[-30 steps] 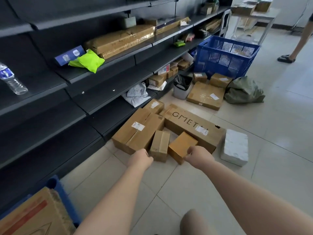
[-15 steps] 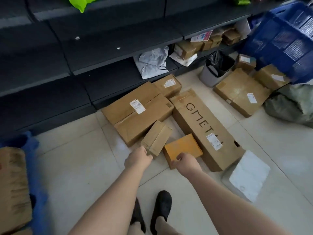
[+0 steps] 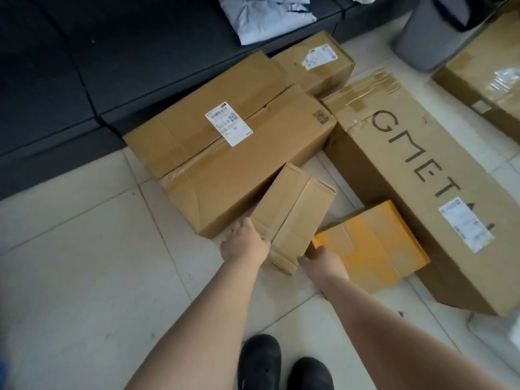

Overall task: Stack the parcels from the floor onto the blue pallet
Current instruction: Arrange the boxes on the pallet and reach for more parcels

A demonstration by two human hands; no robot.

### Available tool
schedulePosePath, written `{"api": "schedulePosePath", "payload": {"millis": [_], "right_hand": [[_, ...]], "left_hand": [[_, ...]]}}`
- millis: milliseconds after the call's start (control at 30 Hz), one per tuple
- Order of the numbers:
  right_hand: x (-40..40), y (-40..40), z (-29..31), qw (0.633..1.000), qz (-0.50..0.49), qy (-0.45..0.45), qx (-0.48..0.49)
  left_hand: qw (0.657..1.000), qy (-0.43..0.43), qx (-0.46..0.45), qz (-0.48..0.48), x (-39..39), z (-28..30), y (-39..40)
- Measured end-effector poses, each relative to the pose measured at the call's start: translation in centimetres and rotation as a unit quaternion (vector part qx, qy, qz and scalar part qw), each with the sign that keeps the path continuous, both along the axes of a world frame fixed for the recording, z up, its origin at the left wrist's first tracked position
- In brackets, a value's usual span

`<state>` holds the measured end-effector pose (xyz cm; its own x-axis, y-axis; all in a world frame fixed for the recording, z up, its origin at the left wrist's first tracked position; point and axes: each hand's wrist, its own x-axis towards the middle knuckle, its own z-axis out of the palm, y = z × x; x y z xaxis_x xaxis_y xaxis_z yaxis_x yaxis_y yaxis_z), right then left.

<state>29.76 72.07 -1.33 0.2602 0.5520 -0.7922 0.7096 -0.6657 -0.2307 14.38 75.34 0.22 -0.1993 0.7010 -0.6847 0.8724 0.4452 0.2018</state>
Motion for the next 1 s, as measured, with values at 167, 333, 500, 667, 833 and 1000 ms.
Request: {"api": "schedulePosePath", "payload": {"millis": [167,333,500,667,833,1000], "right_hand": [[-0.2,1.0,-6.5,0.973,-0.21,0.099,0.014],[-0.5,0.5,-5.3,0.965,-0.246,0.054,0.078],[-1.0,-2.8,4.6,0.977,-0.198,0.044,0.067],[-3.7,-5.6,19.7,0.99,-0.065,0.082,0.093],[-9.5,-8.5,34.5,0.974,0.068,0.161,0.143],[-16.8,-12.9,46.2,0.939,0.188,0.237,0.166]], "left_hand": [[0.978,-0.113,-0.059,0.165,0.3,-6.6,1.9],[0.973,-0.115,-0.07,0.188,2.0,-4.9,0.1],[0.946,-0.137,-0.053,0.29,1.4,4.2,-5.5],[0.895,-0.192,0.024,0.401,-1.9,19.1,-11.6],[0.856,-0.165,0.144,0.467,-7.3,33.8,-17.9],[0.79,-0.133,0.253,0.542,-13.1,45.6,-25.6]]}}
